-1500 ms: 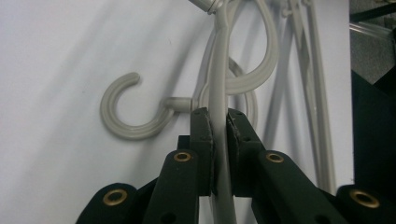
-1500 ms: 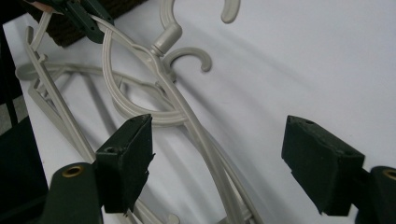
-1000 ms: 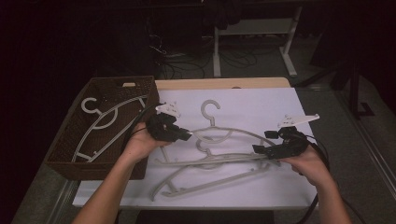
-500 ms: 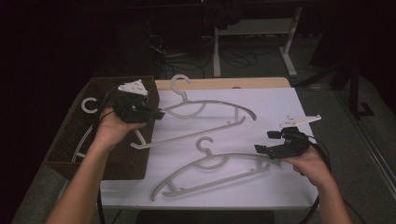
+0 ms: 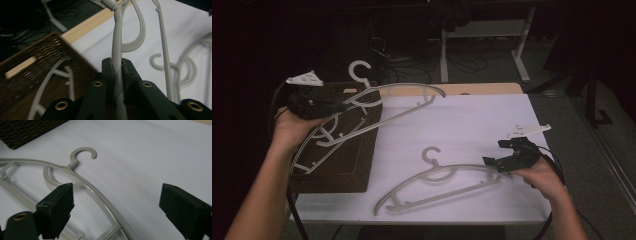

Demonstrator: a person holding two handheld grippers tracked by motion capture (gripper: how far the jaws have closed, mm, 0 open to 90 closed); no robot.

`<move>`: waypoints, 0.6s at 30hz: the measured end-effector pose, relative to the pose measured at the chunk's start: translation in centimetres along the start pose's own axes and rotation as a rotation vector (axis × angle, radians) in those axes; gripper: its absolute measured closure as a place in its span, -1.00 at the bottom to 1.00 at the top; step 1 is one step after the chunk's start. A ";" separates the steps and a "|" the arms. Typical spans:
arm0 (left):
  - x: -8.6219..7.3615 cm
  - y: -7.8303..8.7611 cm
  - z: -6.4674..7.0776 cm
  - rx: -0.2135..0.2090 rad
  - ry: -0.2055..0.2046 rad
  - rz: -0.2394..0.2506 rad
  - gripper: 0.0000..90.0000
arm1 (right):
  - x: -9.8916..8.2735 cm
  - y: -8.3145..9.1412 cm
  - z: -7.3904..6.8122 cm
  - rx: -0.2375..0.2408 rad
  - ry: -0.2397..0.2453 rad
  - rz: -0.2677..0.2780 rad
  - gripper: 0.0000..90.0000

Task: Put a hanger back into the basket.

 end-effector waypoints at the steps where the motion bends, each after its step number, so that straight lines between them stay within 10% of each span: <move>1: -0.3 0.5 -0.4 0.011 0.007 0.005 0.84 | 0.0 -0.1 0.0 -0.001 0.000 -0.003 -0.86; 18: -6.4 7.9 -6.6 0.233 0.144 0.049 0.84 | -0.3 -0.9 -0.3 -0.024 0.010 -0.015 -0.99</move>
Point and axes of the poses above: each handheld gripper's, and its own axes: y roughly backward along the jaws, x roughly out of its top, z roughly to its right, the point moved 2 cm from there along -y, roughly forward along the jaws, and after that the axes turned 9 degrees about -x, right-handed, at the moved point
